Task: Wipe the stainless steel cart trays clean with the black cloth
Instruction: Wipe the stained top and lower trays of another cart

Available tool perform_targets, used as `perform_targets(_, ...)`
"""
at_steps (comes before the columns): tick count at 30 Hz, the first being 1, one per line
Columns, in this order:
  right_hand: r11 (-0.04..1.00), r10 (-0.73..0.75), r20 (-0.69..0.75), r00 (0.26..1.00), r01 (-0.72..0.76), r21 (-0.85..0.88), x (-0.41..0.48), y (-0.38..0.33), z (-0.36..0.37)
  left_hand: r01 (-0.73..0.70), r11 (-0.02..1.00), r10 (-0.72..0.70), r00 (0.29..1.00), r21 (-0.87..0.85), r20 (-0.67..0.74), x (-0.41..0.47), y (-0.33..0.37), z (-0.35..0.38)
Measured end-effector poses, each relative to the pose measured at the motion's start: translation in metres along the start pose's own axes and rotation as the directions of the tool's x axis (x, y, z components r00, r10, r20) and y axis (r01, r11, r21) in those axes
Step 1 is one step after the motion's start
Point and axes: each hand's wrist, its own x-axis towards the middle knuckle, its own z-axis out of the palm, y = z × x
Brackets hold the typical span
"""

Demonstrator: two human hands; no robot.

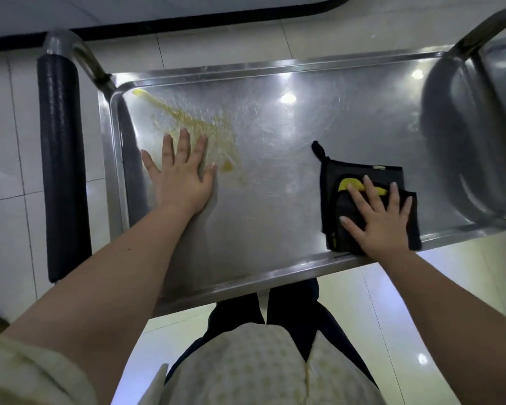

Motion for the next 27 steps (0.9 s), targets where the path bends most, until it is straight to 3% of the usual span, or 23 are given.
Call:
perform_targets(3,1.0,-0.019,-0.017,1.0,0.018,-0.018,-0.001,-0.018,0.001,-0.001,1.0,0.001,1.0,0.005,0.002,0.005,0.0,0.0)
perform_targets(5,0.986,-0.162,-0.029,0.986,0.161,-0.039,-0.007,-0.042,-0.001,-0.002,1.0,0.002,1.0,0.006,-0.003,0.005,-0.001,0.0)
perform_targets(8,0.889,-0.455,-0.061,0.888,0.45,-0.09,-0.021,-0.105,-0.002,0.005,1.0,-0.005,1.0,0.002,0.0,0.002,-0.001,0.0)
perform_targets(10,0.856,-0.516,-0.078,0.853,0.51,-0.092,-0.028,-0.147,-0.001,0.005,1.0,-0.005,1.0,-0.003,0.001,-0.001,-0.003,0.0)
perform_targets(15,0.874,-0.485,-0.063,0.872,0.481,-0.07,-0.025,-0.171,-0.003,-0.009,0.997,0.009,1.0,-0.072,-0.003,-0.008,-0.017,-0.006)
perform_targets(20,0.889,-0.456,-0.039,0.889,0.455,-0.044,-0.006,-0.178,-0.011,0.138,0.988,-0.14,0.99,-0.062,-0.016,-0.013,-0.027,-0.005)
perform_targets(27,0.952,-0.304,-0.056,0.951,0.305,0.001,0.152,-0.232,-0.055,0.148,0.988,-0.15,0.988,-0.049,-0.041,-0.01,-0.027,0.0)
